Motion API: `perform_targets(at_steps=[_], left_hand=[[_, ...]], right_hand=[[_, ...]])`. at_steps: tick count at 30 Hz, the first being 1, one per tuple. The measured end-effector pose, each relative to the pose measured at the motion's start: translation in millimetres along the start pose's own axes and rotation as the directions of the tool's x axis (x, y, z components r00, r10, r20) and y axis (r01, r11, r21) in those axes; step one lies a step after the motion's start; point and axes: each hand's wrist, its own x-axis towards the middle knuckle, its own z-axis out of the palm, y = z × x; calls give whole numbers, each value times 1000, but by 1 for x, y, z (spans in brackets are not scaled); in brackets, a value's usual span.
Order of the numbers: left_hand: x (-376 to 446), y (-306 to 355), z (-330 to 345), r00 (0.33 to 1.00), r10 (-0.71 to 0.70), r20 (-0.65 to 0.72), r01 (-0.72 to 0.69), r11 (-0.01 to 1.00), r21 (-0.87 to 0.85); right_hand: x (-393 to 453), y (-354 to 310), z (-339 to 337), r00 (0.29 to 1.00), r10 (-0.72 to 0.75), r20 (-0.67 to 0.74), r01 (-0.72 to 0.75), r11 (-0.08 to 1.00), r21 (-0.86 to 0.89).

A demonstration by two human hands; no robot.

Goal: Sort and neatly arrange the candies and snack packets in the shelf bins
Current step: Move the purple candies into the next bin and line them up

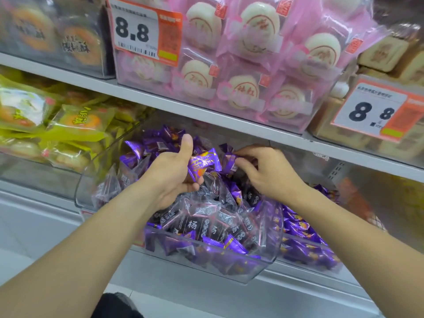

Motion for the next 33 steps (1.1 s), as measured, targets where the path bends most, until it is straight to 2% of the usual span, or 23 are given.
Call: perform_targets(at_steps=[3,5,6,7,8,10,11,12,13,17,20,24,26,30,33], left_hand=[[-6,1,2,995,-43,87,41,999,24],[-12,1,5,987,-79,137,68,995,78],[-14,0,8,983,-94,155,78,991,107],[-17,-1,10,979,-107,174,83,987,138],[-19,-2,15,974,-114,194,83,983,161],[-23,-5,26,969,-120,216,82,981,177],[-26,-6,32,968,-120,219,82,981,174],[-28,-7,38,968,-120,219,84,983,166],[-30,-8,44,968,-120,222,88,985,151],[-35,-12,60,917,-134,376,107,990,93],[-37,-13,64,877,-98,470,75,995,66],[-36,-15,70,925,-69,375,62,998,30],[-37,-13,75,945,-57,322,55,998,16],[-42,-12,83,951,-29,308,-10,992,122],[-47,-10,88,952,-5,305,-56,980,190]], right_hand=[[-34,-16,-18,993,70,-92,-58,991,123],[-60,-20,-29,986,127,-112,-107,980,169],[-70,-22,-34,978,188,-93,-157,950,270],[-79,-24,-39,963,265,-50,-219,877,428],[-86,-26,-41,939,343,15,-284,754,592],[-93,-30,-42,863,472,181,-396,406,824],[-95,-32,-40,827,504,248,-420,262,869],[-96,-31,-39,807,510,297,-437,177,882],[-97,-32,-38,799,502,330,-451,137,882],[-103,-23,-40,800,480,361,-453,88,887],[-107,-15,-44,796,503,337,-447,112,887],[-109,-3,-54,768,571,290,-429,122,895],[-110,2,-58,736,613,287,-419,79,905],[-117,5,-59,716,618,324,-426,20,904],[-123,6,-58,737,568,366,-451,10,893]])
